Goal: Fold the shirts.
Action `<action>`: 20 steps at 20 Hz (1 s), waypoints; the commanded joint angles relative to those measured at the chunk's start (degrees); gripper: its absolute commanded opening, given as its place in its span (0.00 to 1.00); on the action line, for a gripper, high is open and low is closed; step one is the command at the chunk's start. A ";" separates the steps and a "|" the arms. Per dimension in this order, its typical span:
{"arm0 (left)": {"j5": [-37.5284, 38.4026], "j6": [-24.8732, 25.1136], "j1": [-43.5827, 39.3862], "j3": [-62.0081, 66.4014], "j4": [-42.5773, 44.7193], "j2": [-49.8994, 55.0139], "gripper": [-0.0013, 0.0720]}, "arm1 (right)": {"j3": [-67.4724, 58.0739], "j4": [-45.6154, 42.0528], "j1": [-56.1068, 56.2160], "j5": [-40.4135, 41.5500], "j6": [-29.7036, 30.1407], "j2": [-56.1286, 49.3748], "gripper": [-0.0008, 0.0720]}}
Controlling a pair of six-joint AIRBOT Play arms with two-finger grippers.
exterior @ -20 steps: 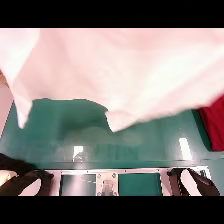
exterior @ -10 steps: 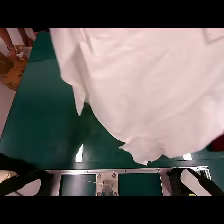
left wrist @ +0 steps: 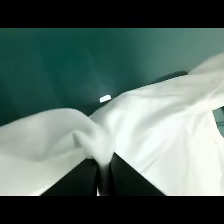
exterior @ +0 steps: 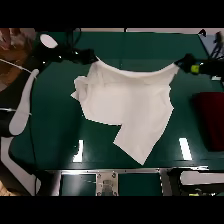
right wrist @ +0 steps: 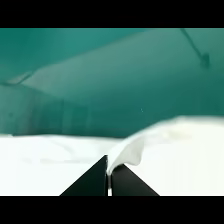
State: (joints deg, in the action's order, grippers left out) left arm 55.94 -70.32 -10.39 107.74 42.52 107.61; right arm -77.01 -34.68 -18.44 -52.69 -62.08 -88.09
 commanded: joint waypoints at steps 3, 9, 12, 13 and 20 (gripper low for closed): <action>8.55 -0.83 3.56 4.31 -0.50 3.45 0.82 | 0.46 -0.11 -2.08 -2.99 -0.35 -5.05 0.47; 34.16 -6.01 15.06 11.08 -1.22 2.69 0.05 | 3.91 -8.50 -14.47 -21.11 -8.46 4.61 0.37; 40.89 -6.78 17.16 10.36 -1.20 2.49 0.05 | 14.82 -16.00 -17.77 -21.97 -12.24 13.88 0.37; 42.58 -6.75 17.16 8.85 -1.07 1.88 0.05 | 19.30 -18.56 -18.62 -21.97 -13.81 17.35 0.38; 40.76 -3.15 18.51 -7.17 -0.07 -8.35 0.05 | 48.74 -21.31 -17.97 -16.74 -18.51 27.82 0.53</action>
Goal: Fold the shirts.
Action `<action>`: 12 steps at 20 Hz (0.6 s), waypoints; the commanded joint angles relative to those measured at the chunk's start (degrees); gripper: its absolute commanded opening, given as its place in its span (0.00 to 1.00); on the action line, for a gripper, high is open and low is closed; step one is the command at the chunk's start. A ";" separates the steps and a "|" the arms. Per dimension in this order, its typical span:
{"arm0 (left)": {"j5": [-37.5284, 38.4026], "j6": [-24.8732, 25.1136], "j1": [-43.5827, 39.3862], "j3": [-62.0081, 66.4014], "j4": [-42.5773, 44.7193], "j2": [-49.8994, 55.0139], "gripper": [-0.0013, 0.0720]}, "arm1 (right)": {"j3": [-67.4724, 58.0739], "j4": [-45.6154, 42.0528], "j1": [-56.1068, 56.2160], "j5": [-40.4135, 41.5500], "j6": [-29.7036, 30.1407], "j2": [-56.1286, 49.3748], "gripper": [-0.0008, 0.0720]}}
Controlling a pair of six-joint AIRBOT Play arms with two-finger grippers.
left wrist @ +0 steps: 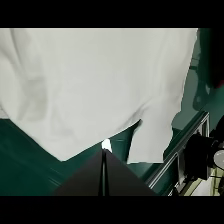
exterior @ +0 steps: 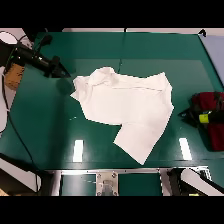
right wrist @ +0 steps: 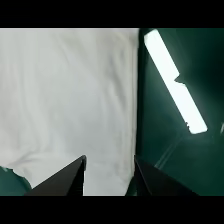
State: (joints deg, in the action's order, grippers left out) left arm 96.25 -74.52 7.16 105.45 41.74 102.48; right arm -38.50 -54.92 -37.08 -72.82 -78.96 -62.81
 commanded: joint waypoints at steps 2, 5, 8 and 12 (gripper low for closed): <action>0.70 0.81 1.79 -6.12 1.84 -4.52 0.04 | 14.97 0.02 3.37 8.26 -1.57 2.21 0.53; 0.68 -0.17 2.12 -6.47 3.21 -6.21 0.04 | 17.55 5.05 9.38 13.77 0.04 -0.83 0.52; 0.68 -0.96 2.12 -6.47 5.38 -7.63 0.05 | 15.37 12.85 14.38 19.02 6.27 -5.73 0.18; 0.70 -2.14 2.12 -6.47 12.76 -10.19 0.05 | 3.04 5.31 11.43 17.05 4.66 -7.41 0.04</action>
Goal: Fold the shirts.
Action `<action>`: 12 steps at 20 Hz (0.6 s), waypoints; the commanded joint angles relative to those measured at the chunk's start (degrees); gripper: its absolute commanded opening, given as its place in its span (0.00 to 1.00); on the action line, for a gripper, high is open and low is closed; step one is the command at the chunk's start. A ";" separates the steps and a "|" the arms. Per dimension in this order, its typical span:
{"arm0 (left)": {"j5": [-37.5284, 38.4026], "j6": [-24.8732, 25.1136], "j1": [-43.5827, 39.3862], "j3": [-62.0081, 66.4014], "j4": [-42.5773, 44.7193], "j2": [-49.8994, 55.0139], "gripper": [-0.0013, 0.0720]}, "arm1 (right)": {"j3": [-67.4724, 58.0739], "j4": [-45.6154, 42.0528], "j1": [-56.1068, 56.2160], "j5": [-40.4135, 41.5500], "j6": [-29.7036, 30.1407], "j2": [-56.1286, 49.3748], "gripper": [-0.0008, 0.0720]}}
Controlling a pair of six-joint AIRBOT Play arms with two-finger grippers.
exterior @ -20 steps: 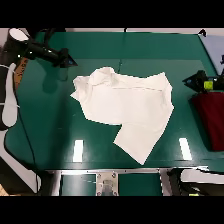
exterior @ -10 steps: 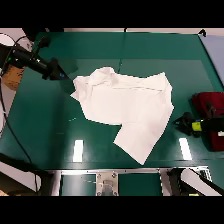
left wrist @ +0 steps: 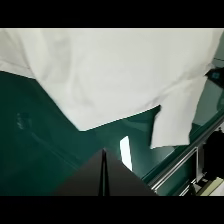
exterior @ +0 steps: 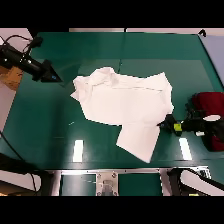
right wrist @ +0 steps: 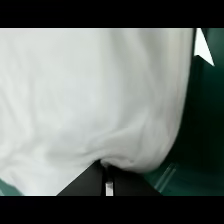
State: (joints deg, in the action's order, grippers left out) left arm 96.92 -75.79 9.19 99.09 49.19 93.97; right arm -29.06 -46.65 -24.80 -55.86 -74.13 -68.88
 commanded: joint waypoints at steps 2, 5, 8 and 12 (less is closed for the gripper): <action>-0.13 -2.01 0.09 -0.13 8.90 -2.60 0.05 | -12.55 -8.59 -4.92 -0.66 -4.04 -1.36 0.04; -1.55 -2.62 -0.07 -3.08 9.18 -2.95 0.05 | -15.67 -9.33 -9.31 -0.68 -5.01 -1.40 0.04; -5.07 -4.94 -0.09 -12.96 8.90 -2.95 0.06 | -15.06 -9.66 -8.72 -0.79 -4.13 -2.56 0.04; -12.48 -4.81 -0.09 -28.83 5.44 -2.95 0.75 | -14.78 -9.35 -7.19 -0.72 -3.23 -4.44 0.04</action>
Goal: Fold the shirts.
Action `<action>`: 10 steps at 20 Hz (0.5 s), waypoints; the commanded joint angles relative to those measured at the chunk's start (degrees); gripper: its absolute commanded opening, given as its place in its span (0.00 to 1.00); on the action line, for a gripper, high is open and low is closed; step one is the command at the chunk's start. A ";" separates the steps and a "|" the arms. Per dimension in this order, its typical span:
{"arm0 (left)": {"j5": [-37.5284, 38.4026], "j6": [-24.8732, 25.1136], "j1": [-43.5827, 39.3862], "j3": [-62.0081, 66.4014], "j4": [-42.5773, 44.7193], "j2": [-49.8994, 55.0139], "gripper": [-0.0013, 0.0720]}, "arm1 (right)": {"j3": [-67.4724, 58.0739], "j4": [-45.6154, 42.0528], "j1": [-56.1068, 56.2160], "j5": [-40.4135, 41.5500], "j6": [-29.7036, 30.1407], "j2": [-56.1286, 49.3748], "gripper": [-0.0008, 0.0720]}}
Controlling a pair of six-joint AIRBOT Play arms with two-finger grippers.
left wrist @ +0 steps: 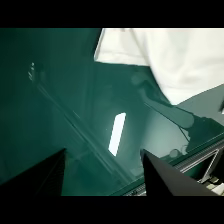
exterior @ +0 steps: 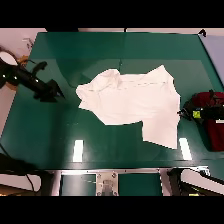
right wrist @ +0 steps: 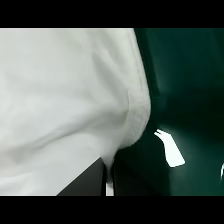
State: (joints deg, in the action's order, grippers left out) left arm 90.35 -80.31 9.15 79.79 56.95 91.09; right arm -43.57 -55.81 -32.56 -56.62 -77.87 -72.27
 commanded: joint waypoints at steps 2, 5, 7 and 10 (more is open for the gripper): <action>-13.09 1.40 -0.35 -15.17 -5.99 -0.07 0.75 | -0.26 -0.17 1.11 0.50 0.50 -1.49 0.04; -25.14 4.09 -3.96 -20.74 -9.33 0.22 0.75 | -0.26 -0.15 1.95 1.60 0.50 -1.55 0.04; -31.39 4.35 -7.54 -21.59 -9.73 0.79 0.75 | -0.26 -0.17 2.03 1.77 0.50 -1.55 0.04; -38.95 4.37 -11.74 -21.57 -11.10 2.10 0.75 | -0.26 -0.17 2.03 1.75 0.50 -1.55 0.04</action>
State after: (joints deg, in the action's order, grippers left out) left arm 62.48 -76.62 0.95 59.75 46.11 92.05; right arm -43.79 -55.99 -30.70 -55.09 -77.41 -73.76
